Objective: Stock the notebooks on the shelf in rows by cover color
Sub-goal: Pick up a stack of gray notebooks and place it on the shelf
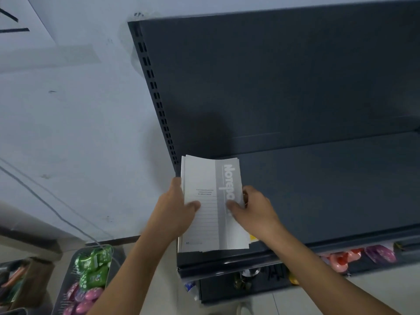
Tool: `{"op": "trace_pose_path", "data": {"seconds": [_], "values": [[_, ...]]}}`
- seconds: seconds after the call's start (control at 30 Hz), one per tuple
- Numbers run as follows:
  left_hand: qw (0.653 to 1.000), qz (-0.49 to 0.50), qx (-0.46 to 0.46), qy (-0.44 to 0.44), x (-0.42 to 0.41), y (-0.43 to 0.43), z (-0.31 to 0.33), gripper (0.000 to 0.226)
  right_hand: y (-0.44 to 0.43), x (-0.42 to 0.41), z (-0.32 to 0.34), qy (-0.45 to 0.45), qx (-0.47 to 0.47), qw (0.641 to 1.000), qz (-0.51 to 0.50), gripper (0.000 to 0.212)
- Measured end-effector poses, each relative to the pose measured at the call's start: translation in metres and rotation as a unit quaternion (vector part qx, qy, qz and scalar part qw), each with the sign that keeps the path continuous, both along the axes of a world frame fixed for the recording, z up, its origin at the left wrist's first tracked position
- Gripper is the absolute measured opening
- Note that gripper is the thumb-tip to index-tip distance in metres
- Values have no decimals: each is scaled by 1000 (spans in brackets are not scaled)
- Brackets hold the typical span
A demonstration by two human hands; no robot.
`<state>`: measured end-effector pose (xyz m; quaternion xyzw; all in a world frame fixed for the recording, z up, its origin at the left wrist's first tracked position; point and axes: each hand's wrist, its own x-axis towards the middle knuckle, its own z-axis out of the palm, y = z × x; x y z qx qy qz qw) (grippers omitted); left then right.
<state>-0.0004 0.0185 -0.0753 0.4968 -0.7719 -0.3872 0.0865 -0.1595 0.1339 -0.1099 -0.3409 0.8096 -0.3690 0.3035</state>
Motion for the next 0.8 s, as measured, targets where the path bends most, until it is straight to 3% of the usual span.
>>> {"op": "trace_pose_path", "data": {"seconds": [0.23,0.47,0.57,0.8], "values": [[989,-70,-120,-57,-22,9,2,33,22,-14,12,-44,16,997,-55,16],[972,-153,-175,-42,-90,35,14,33,75,-55,35,32,46,988,-142,12],[960,-198,-195,-42,-118,53,13,30,98,-68,42,70,70,979,-175,28],[943,-266,-198,-36,-187,110,13,16,167,-113,40,107,84,964,-227,27]]}}
